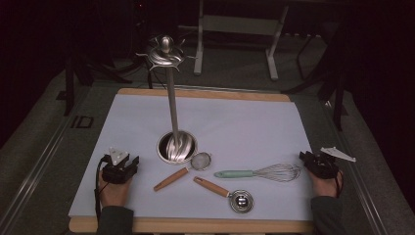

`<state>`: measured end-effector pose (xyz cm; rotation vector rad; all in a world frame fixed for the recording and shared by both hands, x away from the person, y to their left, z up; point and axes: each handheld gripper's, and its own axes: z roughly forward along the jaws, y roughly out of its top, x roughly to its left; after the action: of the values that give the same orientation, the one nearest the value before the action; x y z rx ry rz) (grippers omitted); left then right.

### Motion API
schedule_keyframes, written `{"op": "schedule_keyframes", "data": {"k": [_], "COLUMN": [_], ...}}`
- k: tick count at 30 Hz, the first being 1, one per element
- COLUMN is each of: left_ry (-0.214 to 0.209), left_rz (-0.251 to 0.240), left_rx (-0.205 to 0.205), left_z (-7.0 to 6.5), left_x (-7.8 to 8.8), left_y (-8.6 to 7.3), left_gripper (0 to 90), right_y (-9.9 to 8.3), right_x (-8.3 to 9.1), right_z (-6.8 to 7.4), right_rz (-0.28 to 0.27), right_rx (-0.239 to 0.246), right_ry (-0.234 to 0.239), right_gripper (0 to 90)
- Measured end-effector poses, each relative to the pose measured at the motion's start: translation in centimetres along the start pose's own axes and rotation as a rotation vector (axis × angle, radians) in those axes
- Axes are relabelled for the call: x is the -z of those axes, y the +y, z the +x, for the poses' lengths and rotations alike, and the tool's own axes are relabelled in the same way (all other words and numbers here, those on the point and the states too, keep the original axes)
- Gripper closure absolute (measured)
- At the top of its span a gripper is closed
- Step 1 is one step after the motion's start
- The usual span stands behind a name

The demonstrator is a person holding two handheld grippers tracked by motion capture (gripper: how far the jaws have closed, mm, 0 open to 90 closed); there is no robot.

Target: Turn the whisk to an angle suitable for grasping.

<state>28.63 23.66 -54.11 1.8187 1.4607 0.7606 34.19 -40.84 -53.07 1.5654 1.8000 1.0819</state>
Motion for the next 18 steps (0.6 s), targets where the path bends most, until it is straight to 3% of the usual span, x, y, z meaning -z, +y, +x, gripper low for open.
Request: {"op": "schedule_keyframes", "data": {"k": [5,8,18], "left_ry": [-0.004,-0.008,-0.009], "left_rz": [0.006,0.008,0.014], "left_rx": [-0.012,-0.008,-0.005], "left_z": [-0.1,0.0,0.0], "left_x": [-0.1,-0.1,-0.1], "left_y": [0.0,0.0,0.0], "left_gripper": [60.3,60.3,60.0], "right_y": [0.2,0.4,2.4], "right_x": [0.5,1.0,2.4], "right_z": [0.3,0.6,3.2], "right_rz": [0.002,0.006,0.028], "right_rx": [0.024,0.033,0.197], "right_ry": [-0.001,0.022,0.106], "right_gripper": [68.0,67.1,62.6]}}
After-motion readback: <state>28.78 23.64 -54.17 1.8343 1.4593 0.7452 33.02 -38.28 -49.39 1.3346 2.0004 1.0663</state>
